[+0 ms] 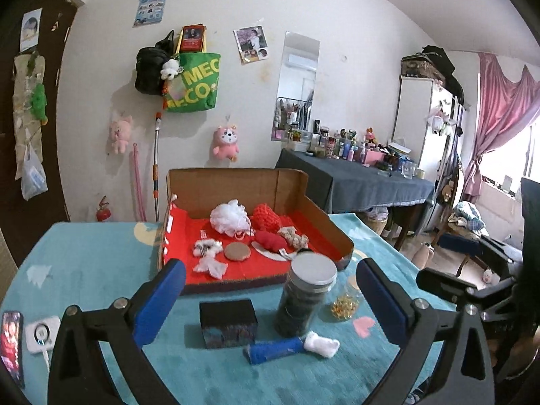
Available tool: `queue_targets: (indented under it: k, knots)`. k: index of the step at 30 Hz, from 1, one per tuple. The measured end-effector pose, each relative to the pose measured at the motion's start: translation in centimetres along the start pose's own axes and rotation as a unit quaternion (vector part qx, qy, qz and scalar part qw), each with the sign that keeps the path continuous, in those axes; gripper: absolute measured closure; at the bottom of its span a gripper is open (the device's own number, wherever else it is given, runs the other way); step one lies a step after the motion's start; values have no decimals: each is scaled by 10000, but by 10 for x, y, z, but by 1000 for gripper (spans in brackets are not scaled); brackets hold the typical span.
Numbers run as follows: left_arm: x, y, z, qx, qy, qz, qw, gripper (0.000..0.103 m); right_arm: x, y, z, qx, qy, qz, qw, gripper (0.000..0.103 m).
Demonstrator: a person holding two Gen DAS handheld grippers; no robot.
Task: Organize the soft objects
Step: 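Pull both tools back from the box toward the blue roll and white cloth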
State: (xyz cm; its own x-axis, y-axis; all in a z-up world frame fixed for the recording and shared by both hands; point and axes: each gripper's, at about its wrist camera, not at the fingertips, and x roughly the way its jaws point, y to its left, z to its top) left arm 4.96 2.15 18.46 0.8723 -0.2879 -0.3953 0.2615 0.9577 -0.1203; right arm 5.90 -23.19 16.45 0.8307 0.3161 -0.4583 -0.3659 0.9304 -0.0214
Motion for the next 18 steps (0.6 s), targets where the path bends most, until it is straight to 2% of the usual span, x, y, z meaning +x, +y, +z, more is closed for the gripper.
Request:
queue_targets:
  k: [6, 18]
  knots:
    - [3, -6, -32, -16, 61, 171, 9998, 0, -2, 2, -39, 145, 51, -127, 9998, 8]
    - [30, -11, -91, -109, 539, 304, 9980, 0, 26, -1, -100, 437, 410, -285, 9978, 8]
